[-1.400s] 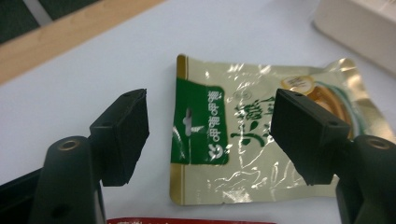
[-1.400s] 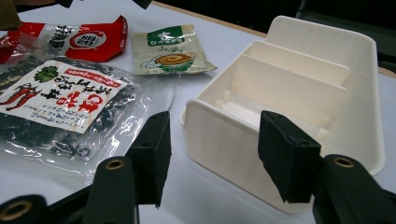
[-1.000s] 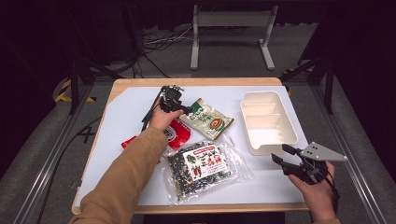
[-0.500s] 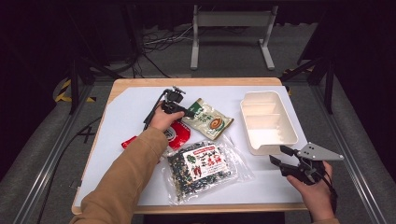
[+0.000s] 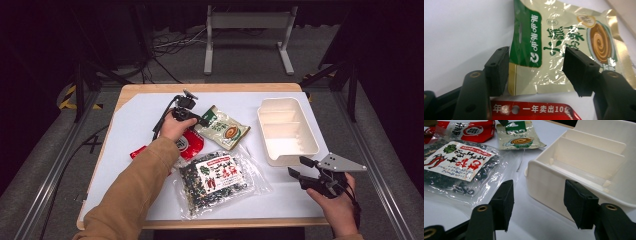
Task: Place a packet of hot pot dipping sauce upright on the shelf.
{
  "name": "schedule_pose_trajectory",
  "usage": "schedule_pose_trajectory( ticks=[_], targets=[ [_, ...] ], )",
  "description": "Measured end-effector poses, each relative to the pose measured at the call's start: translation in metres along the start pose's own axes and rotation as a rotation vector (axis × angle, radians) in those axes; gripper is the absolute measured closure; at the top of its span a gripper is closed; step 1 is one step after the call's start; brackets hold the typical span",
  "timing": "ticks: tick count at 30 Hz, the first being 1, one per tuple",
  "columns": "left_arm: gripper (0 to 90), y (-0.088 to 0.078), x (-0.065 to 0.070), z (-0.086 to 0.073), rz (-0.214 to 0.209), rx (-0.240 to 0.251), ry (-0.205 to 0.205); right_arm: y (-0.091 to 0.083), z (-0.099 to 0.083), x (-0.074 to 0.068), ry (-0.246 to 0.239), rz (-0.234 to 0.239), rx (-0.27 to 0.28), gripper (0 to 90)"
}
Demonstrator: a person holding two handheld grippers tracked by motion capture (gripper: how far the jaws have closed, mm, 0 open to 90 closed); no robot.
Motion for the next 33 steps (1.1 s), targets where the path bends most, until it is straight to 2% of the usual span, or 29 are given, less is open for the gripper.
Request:
schedule_pose_trajectory(
  ticks=[1, 4, 5, 8, 11, 17, 24, 29, 30, 31, 32, 33],
  targets=[
    [42.0, 0.000, 0.000, 0.000, 0.000, 0.000, 0.000, 0.000, 0.000, 0.000, 0.000, 0.000, 0.000, 41.2],
    [43.9, -0.003, 0.010, 0.002, -0.052, 0.024, 0.011, 0.001, 0.000, 0.000, 0.003, 0.007, -0.002, 40.5],
    [44.6, -0.003, 0.011, 0.002, -0.056, 0.021, 0.019, 0.001, 0.000, 0.000, 0.005, 0.008, -0.004, 40.4],
    [45.1, 0.003, 0.015, 0.000, -0.025, -0.018, 0.042, 0.002, -0.001, -0.001, 0.006, 0.013, -0.007, 40.5],
    [45.0, 0.007, 0.014, -0.001, -0.011, -0.028, 0.042, 0.002, 0.000, -0.002, 0.004, 0.016, -0.005, 41.0],
    [51.1, 0.009, 0.007, -0.002, -0.008, -0.025, 0.016, 0.003, -0.001, -0.003, 0.016, 0.059, -0.024, 52.2],
    [56.1, 0.015, 0.003, -0.004, 0.007, -0.042, -0.005, 0.003, -0.001, -0.004, 0.012, 0.086, -0.020, 56.2],
    [64.2, 0.018, 0.000, -0.006, 0.031, -0.053, 0.015, 0.003, -0.001, -0.005, 0.004, 0.091, -0.032, 59.3],
    [71.5, 0.019, -0.001, -0.007, 0.041, -0.059, 0.038, 0.004, -0.001, -0.005, 0.006, 0.092, -0.039, 59.7],
    [76.5, 0.019, -0.001, -0.007, 0.041, -0.059, 0.038, 0.004, -0.001, -0.005, 0.006, 0.092, -0.039, 59.7],
    [76.5, 0.019, -0.002, -0.007, 0.049, -0.065, 0.047, 0.004, -0.001, -0.005, 0.005, 0.093, -0.039, 60.1],
    [82.0, 0.018, -0.002, -0.007, 0.049, -0.067, 0.046, 0.004, -0.001, -0.005, 0.004, 0.093, -0.038, 60.7]
  ],
)
Point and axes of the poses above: each handheld gripper's, and its own axes: y roughly forward along the jaws, z roughly out of its top, x roughly to its right, the point moved 5 cm from there along y, roughly forward along the jaws, and after that the axes turned 7 degrees about -z, right-handed, at the moved point
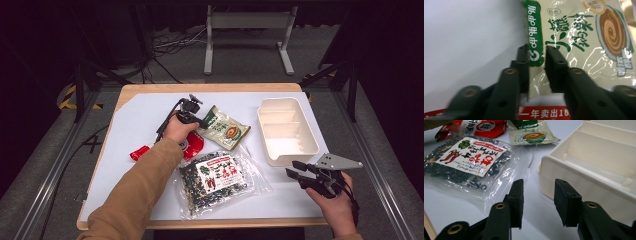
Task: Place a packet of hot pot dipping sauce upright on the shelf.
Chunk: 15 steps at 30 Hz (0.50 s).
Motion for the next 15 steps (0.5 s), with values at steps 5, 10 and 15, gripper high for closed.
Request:
schedule_pose_trajectory(
  ticks=[5, 10, 15],
  targets=[
    [89.9, -0.003, 0.003, 0.000, -0.011, 0.006, 0.037, -0.001, 0.002, -0.001, -0.004, -0.001, 0.003, 62.6],
    [90.0, -0.015, 0.011, 0.005, -0.029, 0.043, 0.053, -0.002, 0.006, -0.001, -0.005, 0.003, 0.000, 64.3],
    [90.0, -0.033, 0.024, 0.012, -0.069, 0.092, 0.066, -0.005, 0.012, -0.001, -0.016, -0.003, 0.001, 64.3]
  ],
)
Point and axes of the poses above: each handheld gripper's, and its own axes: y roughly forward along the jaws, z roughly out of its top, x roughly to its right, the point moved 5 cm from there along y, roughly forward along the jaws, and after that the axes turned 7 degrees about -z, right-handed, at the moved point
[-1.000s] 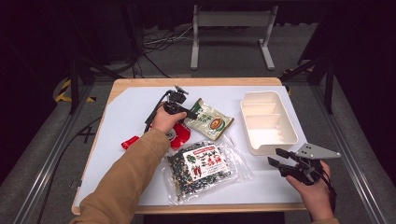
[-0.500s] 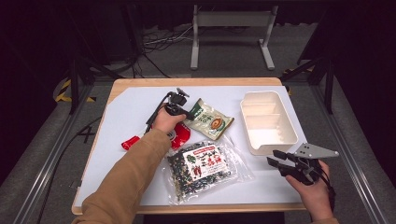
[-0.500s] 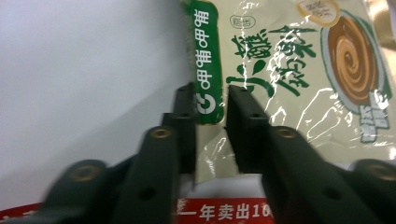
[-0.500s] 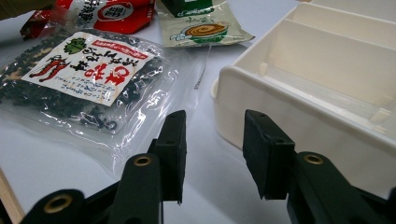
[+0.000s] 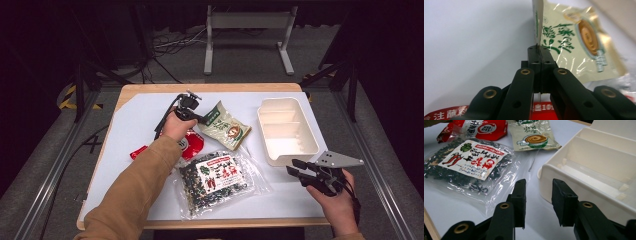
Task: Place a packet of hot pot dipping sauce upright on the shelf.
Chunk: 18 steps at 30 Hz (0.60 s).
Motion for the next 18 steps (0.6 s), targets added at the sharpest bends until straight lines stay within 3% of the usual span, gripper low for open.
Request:
schedule_pose_trajectory(
  ticks=[5, 12, 18],
  targets=[
    [90.0, -0.017, 0.017, 0.009, 0.003, 0.013, 0.053, -0.003, 0.008, 0.001, -0.019, -0.011, 0.014, 64.2],
    [90.0, -0.043, 0.047, 0.022, -0.050, 0.084, 0.113, -0.005, 0.016, 0.002, -0.030, -0.007, 0.019, 69.4],
    [90.0, -0.053, 0.077, 0.027, -0.054, 0.076, 0.215, -0.004, 0.026, 0.000, -0.052, 0.007, 0.022, 70.9]
  ],
)
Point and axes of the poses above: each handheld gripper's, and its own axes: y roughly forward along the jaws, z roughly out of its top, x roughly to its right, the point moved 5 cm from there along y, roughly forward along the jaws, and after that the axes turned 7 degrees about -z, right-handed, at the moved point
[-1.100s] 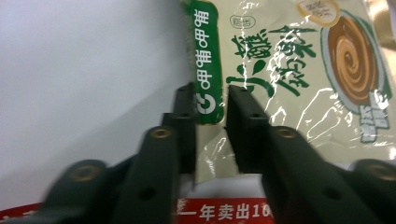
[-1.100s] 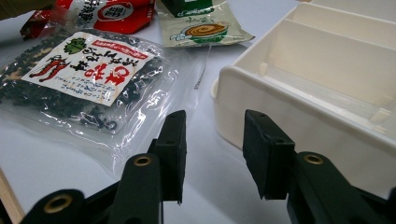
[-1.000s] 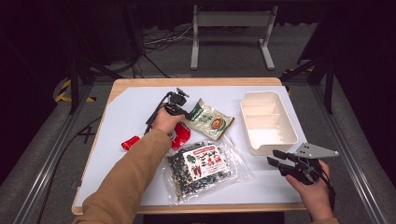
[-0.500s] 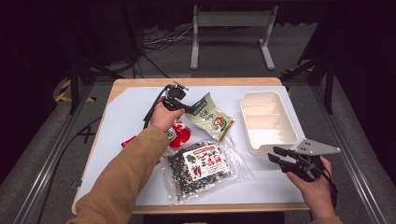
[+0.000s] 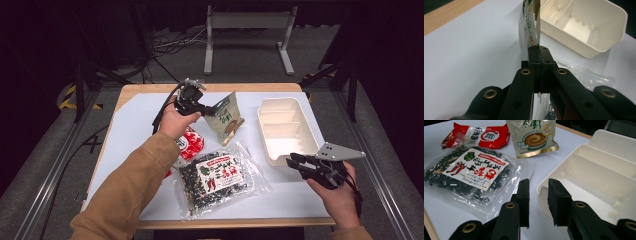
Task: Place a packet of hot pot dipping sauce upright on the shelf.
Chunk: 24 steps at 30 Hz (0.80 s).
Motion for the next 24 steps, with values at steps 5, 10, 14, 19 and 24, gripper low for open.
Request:
schedule_pose_trajectory(
  ticks=[5, 10, 14, 19, 24],
  targets=[
    [90.0, -0.005, 0.016, 0.006, 0.016, -0.016, 0.070, 0.002, 0.009, -0.003, -0.028, 0.005, 0.001, 69.4],
    [90.0, -0.013, 0.035, 0.012, 0.018, -0.033, 0.140, 0.007, 0.024, -0.003, -0.059, 0.015, 0.013, 66.6],
    [90.0, -0.019, 0.047, 0.015, 0.007, -0.044, 0.184, 0.012, 0.035, -0.002, -0.072, 0.024, 0.015, 64.1],
    [90.0, -0.023, 0.072, 0.018, -0.037, -0.067, 0.244, 0.019, 0.051, -0.003, -0.103, 0.037, 0.009, 60.7],
    [90.0, -0.022, 0.094, 0.018, -0.075, -0.089, 0.281, 0.021, 0.073, -0.003, -0.143, 0.052, 0.016, 56.1]
  ],
)
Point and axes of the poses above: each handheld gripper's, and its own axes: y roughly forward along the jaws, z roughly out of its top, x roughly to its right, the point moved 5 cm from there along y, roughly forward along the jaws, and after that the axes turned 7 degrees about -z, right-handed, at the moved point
